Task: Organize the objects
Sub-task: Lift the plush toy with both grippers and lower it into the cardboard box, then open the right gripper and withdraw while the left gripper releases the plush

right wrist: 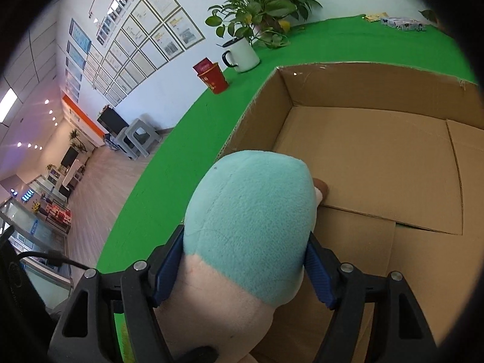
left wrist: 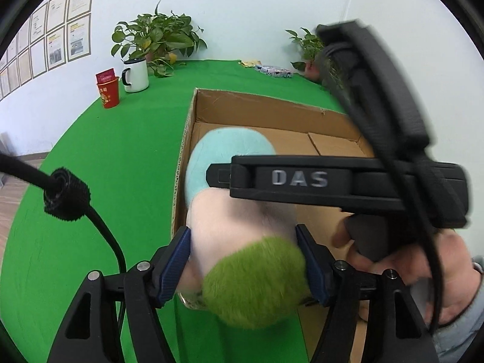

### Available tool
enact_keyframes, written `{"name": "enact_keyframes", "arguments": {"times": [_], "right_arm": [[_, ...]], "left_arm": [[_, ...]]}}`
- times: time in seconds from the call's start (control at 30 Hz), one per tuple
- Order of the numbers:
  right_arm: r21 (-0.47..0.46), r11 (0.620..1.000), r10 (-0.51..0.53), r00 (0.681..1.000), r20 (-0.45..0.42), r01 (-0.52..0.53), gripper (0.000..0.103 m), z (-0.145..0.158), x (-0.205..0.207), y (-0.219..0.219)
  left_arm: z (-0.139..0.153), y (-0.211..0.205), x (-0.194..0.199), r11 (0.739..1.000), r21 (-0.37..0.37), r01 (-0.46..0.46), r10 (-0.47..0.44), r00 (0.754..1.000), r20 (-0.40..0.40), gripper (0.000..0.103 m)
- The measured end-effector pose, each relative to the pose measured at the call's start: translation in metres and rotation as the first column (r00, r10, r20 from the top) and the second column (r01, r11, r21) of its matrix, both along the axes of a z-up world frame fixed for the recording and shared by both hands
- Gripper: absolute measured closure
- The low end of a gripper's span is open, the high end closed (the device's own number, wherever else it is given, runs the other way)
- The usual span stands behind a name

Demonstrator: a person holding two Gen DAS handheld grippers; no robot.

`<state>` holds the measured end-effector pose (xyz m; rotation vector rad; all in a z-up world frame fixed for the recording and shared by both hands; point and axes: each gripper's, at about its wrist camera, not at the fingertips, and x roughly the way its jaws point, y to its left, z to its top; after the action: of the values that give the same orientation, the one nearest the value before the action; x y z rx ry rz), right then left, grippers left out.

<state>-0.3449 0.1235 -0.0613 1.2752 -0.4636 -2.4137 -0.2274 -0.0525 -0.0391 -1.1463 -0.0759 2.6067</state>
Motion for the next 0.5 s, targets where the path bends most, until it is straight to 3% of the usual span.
{"name": "enact_keyframes", "arguments": {"times": [0.17,0.3,0.4,0.5], "right_arm": [[0.042,0.999,-0.007,1.0,-0.019,0.008,0.031,0.004,-0.003,-0.002],[0.066,0.998,-0.001,1.0,-0.022,0.003,0.03,0.005,-0.004,-0.009],[0.089,0.996,-0.013,1.0,0.01,0.013,0.019,0.002,-0.006,-0.009],[0.109,0.994,-0.018,1.0,0.021,0.015,0.014,0.005,-0.002,-0.008]], "left_arm": [[0.024,-0.017,-0.004,0.999,-0.019,-0.043,0.042,0.997,-0.069,0.038],[0.019,-0.032,-0.014,0.997,0.027,-0.072,0.073,0.997,-0.031,0.037],[0.012,-0.035,-0.017,0.995,0.068,-0.071,0.072,0.997,-0.006,0.037],[0.006,-0.033,-0.014,0.992,0.105,-0.067,0.067,0.998,0.011,0.036]]}}
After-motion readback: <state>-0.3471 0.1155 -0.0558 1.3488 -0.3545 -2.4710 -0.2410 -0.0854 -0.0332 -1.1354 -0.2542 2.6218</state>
